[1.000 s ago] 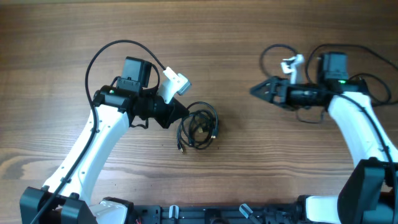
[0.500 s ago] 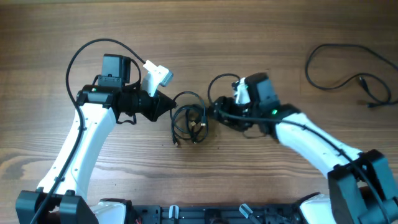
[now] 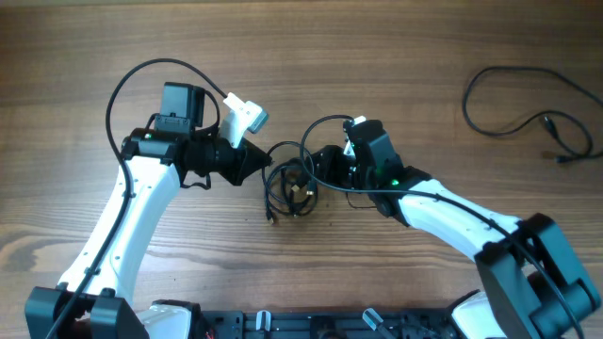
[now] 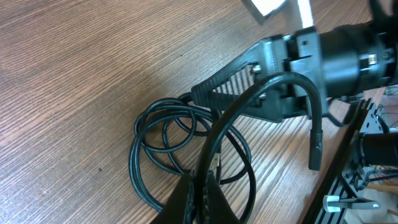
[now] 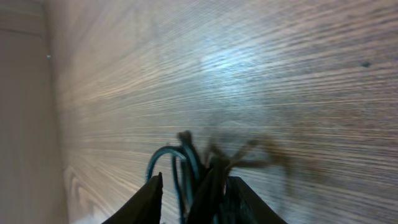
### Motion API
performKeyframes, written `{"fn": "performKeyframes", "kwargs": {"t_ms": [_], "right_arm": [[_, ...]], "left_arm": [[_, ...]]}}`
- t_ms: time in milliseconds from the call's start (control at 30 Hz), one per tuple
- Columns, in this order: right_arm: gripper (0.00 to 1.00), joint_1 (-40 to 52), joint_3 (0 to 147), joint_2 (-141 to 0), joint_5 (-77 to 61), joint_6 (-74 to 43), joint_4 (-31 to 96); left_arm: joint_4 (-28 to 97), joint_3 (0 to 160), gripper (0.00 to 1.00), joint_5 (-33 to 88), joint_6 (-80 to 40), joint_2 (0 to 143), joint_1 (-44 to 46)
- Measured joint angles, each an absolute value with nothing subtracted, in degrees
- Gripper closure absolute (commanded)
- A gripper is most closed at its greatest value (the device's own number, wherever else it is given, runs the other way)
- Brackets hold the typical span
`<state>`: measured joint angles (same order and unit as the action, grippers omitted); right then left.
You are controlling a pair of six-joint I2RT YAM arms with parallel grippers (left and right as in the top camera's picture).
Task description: Untangle cables
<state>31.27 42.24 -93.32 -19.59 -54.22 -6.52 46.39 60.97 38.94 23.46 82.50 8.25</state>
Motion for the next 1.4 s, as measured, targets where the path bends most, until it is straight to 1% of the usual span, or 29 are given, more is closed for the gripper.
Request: {"fn": "performKeyframes", "kwargs": {"t_ms": [33, 67, 100, 133, 233, 333, 467, 500, 600, 700, 767, 833, 1033, 1133, 1200, 1300, 1400], "right_arm": [[0.68, 31.27, 42.22, -94.37, -19.38, -54.22, -6.52], [0.75, 31.27, 42.22, -95.07, -19.22, -54.19, -6.76], [0.94, 31.27, 42.19, -95.64, -19.16, -54.17, -7.42], [0.96, 31.27, 42.09, -95.85, -19.05, -54.22, -8.69], [0.96, 31.18, 42.06, -95.83, -19.07, -53.78, -11.38], [0.96, 28.14, 42.06, -95.02, -22.74, -50.41, -11.46], [0.96, 17.65, 42.02, -86.24, -31.27, -45.52, -8.73], [0.96, 16.14, 42.02, -84.44, -32.27, -44.51, -8.25], [0.96, 13.02, 42.02, -79.92, -34.59, -39.59, -5.63], [0.96, 11.27, 42.02, -78.89, -37.36, -34.63, -3.81], [0.96, 9.74, 42.02, -78.87, -38.76, -32.80, -3.73], [0.96, 7.25, 42.02, -78.87, -39.16, -32.21, -3.53], [0.96, -1.15, 42.02, -78.85, -40.14, -31.38, -2.11], [0.96, -5.45, 42.02, -78.85, -40.07, -30.28, -1.37], [0.96, -8.25, 42.02, -78.85, -37.39, -29.36, -0.43], [0.96, -12.64, 42.00, -78.85, -29.63, -26.57, 1.21], [0.96, -14.79, 42.00, -78.85, -24.86, -22.55, 2.00]], "left_arm": [[46.37, 60.97, 0.96, 38.94, 23.46, 82.50, 8.25], [46.37, 60.97, 0.96, 38.94, 23.44, 82.50, 8.25], [46.35, 60.97, 0.96, 38.94, 23.46, 82.50, 8.25], [46.22, 60.97, 0.96, 38.94, 23.46, 82.50, 8.25], [46.24, 60.97, 0.96, 38.94, 23.46, 82.50, 8.25], [46.15, 60.97, 0.96, 38.63, 23.20, 82.50, 8.25], [42.61, 60.97, 0.96, 32.47, 17.08, 82.52, 8.32], [41.65, 60.97, 0.96, 30.68, 14.57, 82.61, 8.29], [39.24, 60.97, 0.96, 19.49, 2.28, 83.85, 8.08], [41.47, 60.99, 0.96, 3.62, -13.98, 86.91, 6.42], [43.75, 60.99, 0.96, -3.88, -23.29, 89.54, 3.77], [44.51, 60.99, 0.96, -6.68, -27.79, 90.94, 0.82], [46.13, 60.99, 0.96, -5.98, -32.08, 91.29, -8.10], [46.48, 60.99, 0.96, -4.38, -32.47, 91.29, -9.41], [46.50, 60.99, 0.96, -3.95, -32.51, 91.29, -9.52], [46.50, 60.99, 0.96, -3.09, -32.51, 91.29, -9.50], [46.52, 60.99, 0.96, -1.21, -32.91, 91.29, -9.41]]}}
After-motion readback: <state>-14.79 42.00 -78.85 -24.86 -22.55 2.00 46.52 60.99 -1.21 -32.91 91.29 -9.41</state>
